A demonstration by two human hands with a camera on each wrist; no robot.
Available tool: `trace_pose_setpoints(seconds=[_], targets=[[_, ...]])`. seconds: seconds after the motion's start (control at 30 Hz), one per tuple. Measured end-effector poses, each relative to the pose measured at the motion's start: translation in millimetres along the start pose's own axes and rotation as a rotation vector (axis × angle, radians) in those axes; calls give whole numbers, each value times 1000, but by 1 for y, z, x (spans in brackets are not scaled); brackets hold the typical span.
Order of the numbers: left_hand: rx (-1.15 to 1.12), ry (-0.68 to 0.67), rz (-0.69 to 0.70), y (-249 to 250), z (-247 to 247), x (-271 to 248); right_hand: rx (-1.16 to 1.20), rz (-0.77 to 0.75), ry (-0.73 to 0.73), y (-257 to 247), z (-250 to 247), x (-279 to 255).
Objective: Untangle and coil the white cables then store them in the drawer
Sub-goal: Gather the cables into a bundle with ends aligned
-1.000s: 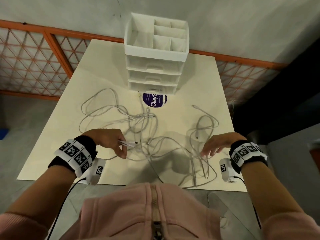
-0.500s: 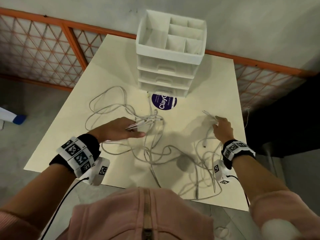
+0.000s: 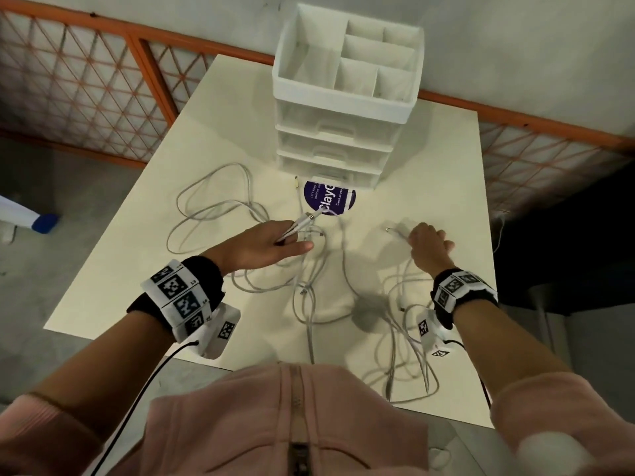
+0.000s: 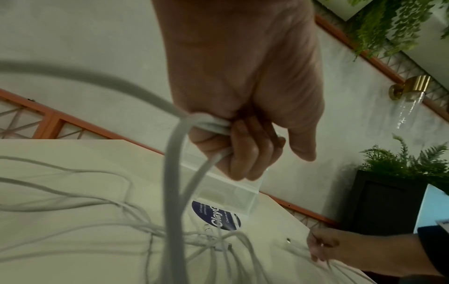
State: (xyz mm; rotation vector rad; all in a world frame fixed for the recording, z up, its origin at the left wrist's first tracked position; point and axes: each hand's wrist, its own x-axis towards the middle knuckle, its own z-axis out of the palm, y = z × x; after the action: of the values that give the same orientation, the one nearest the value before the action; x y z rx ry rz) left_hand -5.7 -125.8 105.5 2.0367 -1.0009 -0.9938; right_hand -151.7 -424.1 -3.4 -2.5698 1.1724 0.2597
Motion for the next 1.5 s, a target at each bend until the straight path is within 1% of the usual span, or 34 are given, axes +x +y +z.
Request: trace_pose_setpoints(seconds=[0.07,0.13,0.2,0.23,0.3,0.33,0.4,0.43,0.5,0.57,0.67,0.77,0.83,0.93,1.0,1.1,1.13,1.27,1.4,1.5], targets=[[-6,4,-7,0,3,5,196,-112,-12,-14,-10,-3],[-12,10,-7,-1,5,12,388,-232,9,-32,-21,-6],[-8,27,13,2,9,18,498,-289,-1,-53,-36,-13],[-15,45,27,5,11,19,570,-288,-40,-65,-44,-18],[-68,83,59,11,15,21,801,-280,-163,-89,-62,-30],[-111,96,74,14,17,21,921,-291,-220,-99,-70,-38],[-228,118,79,16,21,22,1059,-332,-320,-114,-84,-53],[-298,132,74,17,23,23,1069,-349,-350,-120,-88,-59],[-405,186,78,19,25,24,1000,-368,-360,-128,-91,-70],[-459,243,98,21,27,25,909,-381,-334,-134,-89,-79],[-493,249,119,24,31,23,910,-379,-320,-140,-84,-91],[-496,258,114,27,34,20,915,-367,-281,-142,-83,-98],[-468,249,103,30,35,18,909,-384,-244,-142,-85,-102],[-440,239,103,34,35,14,897,-442,-276,-140,-93,-106],[-360,263,129,34,35,12,890,-442,-272,-138,-99,-108],[-259,265,169,40,36,9,920,-382,-125,-139,-105,-107],[-266,260,178,42,37,8,939,-382,-108,-140,-106,-107],[-346,238,198,49,36,3,997,-431,-114,-142,-111,-109],[-397,223,212,47,32,1,1014,-417,-78,-141,-112,-109],[-491,214,197,49,31,0,1027,-406,-39,-143,-112,-110]])
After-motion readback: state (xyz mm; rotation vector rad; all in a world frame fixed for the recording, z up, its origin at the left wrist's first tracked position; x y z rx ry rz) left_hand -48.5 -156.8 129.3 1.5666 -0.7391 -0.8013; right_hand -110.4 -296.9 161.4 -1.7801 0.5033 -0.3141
